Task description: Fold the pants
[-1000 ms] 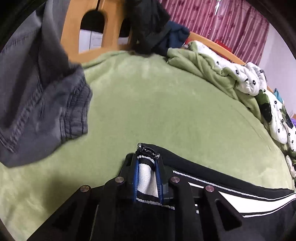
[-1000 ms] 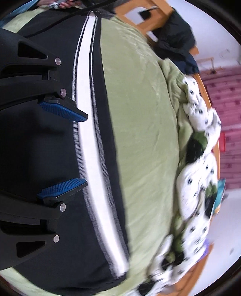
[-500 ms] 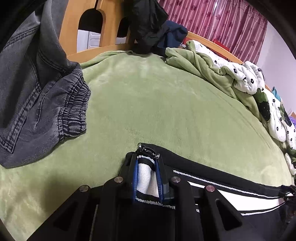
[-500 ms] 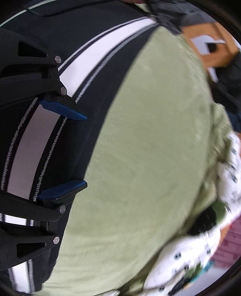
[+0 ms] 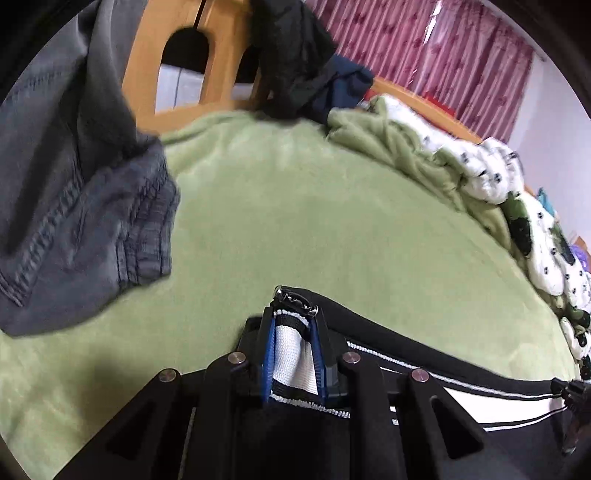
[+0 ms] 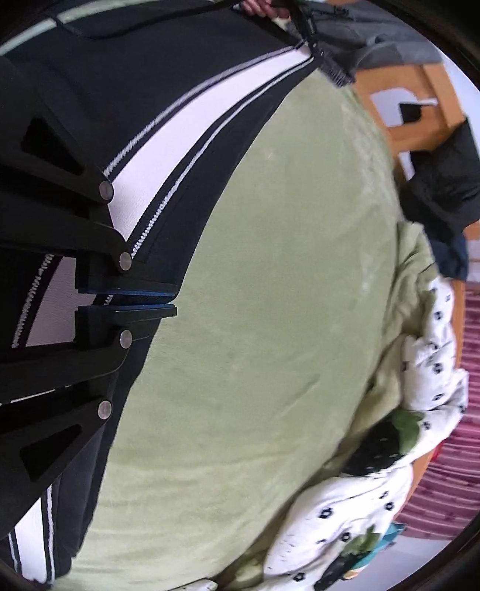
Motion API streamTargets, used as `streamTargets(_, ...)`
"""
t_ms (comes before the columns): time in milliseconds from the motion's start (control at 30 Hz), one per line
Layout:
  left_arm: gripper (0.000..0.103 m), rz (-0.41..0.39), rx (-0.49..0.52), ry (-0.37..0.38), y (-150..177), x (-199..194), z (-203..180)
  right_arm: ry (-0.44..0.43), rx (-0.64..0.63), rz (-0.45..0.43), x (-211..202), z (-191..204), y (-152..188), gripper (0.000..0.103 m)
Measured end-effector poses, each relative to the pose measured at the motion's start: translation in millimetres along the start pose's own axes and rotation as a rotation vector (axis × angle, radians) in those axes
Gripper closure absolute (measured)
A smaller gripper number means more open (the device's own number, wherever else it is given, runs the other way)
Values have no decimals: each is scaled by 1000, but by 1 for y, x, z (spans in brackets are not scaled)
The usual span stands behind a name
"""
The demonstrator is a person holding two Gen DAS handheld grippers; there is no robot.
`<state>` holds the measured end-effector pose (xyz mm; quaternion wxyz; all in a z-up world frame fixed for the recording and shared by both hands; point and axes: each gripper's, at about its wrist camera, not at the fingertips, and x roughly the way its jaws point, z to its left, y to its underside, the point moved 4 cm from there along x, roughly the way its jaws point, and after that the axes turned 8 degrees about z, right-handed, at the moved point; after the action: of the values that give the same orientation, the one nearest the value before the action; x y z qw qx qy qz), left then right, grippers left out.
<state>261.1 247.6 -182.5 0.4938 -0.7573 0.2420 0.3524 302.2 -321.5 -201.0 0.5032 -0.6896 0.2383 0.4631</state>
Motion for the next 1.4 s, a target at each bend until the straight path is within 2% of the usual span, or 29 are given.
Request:
streamTargets(133,85,7,-9,7,1,2,2,-34,78,-32,6,-6,6,99)
streamTargets(233,81,5,4,-24,3,4,0,-15,103,-29,5,-6,5,97)
streamTargets(267,79,3,9,-30,3,3,0,-8,117,-30,1,-7,5,93)
streamTargets(300,78,4,9,-32,4,1,-1,6,133,-31,-4,-9,5,84)
streamTargets(333,76,9,7,-30,4,0,0,31,164,-57,-16,-16,8,81)
streamTargets(400,68,24,6,-17,6,-3,0,59,230,-116,-35,-31,17,66)
streamTargets(467,49,22,1,-12,8,-8,2,100,324,-123,-48,-56,34,60)
streamTargets(533,46,-3,-1,-35,11,-17,1,131,371,-92,-46,-75,48,60)
streamTargets(633,46,-36,40,-59,16,-35,-12,160,407,-1,-21,-89,58,62)
streamTargets(767,45,-60,101,-106,32,-57,-32,199,418,-33,-10,-93,49,62)
streamTargets(867,45,-71,142,-112,52,-77,-46,217,429,-17,-11,-91,46,63)
streamTargets(933,45,-69,147,-100,66,-89,-52,229,444,-19,-24,-87,48,63)
streamTargets(1033,45,-36,147,-33,89,-103,-60,209,497,-97,-62,-73,57,58)
streamTargets(1100,45,-16,151,1,108,-114,-61,216,524,-142,-85,-59,71,47)
streamTargets(1200,45,7,137,31,137,-128,-59,203,544,-190,-110,-39,94,39)
streamTargets(1300,45,48,121,96,167,-140,-54,147,572,-198,-127,-18,120,39)
streamTargets(1400,45,82,97,164,196,-146,-50,144,618,-208,-138,-2,146,39)
